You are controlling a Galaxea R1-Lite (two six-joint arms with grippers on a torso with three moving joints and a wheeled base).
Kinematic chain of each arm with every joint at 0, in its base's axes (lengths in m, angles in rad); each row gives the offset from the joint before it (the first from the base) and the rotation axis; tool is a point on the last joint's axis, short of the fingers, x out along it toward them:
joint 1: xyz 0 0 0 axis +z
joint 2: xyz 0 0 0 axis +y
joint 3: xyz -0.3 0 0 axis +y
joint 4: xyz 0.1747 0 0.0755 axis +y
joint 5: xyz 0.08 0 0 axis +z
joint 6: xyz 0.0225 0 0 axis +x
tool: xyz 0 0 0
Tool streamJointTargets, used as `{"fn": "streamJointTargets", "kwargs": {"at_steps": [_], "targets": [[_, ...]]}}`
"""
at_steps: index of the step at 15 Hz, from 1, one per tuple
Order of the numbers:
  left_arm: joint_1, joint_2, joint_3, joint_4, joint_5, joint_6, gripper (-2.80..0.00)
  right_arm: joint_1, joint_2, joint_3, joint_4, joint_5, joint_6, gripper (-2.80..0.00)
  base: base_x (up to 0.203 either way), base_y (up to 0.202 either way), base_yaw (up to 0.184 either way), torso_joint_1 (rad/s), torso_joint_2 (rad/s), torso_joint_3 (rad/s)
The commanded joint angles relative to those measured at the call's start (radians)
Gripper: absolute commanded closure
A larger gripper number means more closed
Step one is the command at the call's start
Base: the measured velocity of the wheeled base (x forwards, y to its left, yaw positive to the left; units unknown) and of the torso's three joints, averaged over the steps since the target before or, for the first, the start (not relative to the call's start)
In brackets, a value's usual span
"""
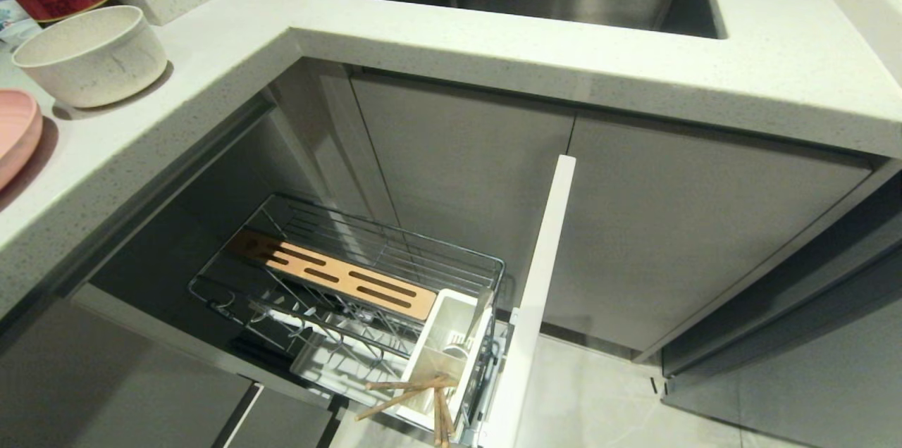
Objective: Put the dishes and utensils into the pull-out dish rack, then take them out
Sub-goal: Pick up the fork and place it in the cupboard
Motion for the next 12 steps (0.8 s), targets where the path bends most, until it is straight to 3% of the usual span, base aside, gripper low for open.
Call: {"fn": "streamJointTargets", "kwargs": {"at_steps": [1, 5, 12], "targets": [[-0.001, 0.005, 0.003, 0.007, -0.004, 0.001, -2.80, 0.000, 0.001, 0.027, -0.001, 0.000, 0.000, 0.00, 0.000, 0.000, 0.000, 0.000, 0.00, 0.000], [-0.004, -0.008, -0.005, 0.099, -0.080, 0.004, -2.80, 0.000, 0.001, 0.028, -0.001, 0.000, 0.000, 0.00, 0.000, 0.000, 0.000, 0.000, 0.00, 0.000], [-0.016, -0.020, 0.000, 0.100, -0.077, 0.001, -2.80, 0.000, 0.001, 0.026, -0.001, 0.000, 0.000, 0.00, 0.000, 0.000, 0.000, 0.000, 0.00, 0.000]]}}
